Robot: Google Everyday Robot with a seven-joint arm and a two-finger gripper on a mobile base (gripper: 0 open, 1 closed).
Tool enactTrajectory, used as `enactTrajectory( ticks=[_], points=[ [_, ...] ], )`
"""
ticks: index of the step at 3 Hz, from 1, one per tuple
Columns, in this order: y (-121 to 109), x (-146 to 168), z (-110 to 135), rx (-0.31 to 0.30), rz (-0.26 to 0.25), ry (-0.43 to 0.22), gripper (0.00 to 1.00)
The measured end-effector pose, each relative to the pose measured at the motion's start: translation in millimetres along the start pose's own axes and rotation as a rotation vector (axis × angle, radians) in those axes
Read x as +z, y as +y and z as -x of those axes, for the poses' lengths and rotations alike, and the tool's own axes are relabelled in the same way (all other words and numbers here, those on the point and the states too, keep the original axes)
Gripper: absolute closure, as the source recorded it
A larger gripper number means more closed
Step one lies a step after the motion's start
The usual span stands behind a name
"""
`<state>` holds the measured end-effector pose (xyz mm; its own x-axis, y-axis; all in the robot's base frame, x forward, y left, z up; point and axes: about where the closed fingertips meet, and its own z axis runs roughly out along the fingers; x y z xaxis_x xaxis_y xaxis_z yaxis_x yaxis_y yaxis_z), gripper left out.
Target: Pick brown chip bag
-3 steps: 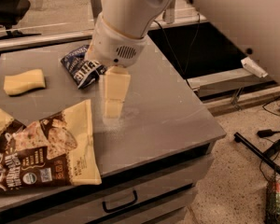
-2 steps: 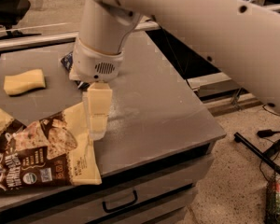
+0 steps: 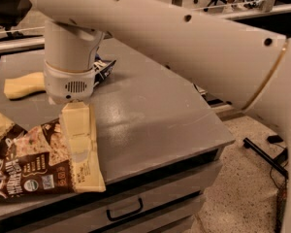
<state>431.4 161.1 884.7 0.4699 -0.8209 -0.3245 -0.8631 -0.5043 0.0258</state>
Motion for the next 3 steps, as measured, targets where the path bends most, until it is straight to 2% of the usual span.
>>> enactTrajectory(
  ticks=[1, 2, 3],
  points=[
    [1.0, 18.5, 10.4, -0.012, 0.047, 0.02, 0.18],
    [2.4, 27.1, 20.5, -0.025, 0.071, 0.029, 0.42],
    [2.4, 31.4, 21.4, -0.011, 0.086, -0.055, 0.64]
  ],
)
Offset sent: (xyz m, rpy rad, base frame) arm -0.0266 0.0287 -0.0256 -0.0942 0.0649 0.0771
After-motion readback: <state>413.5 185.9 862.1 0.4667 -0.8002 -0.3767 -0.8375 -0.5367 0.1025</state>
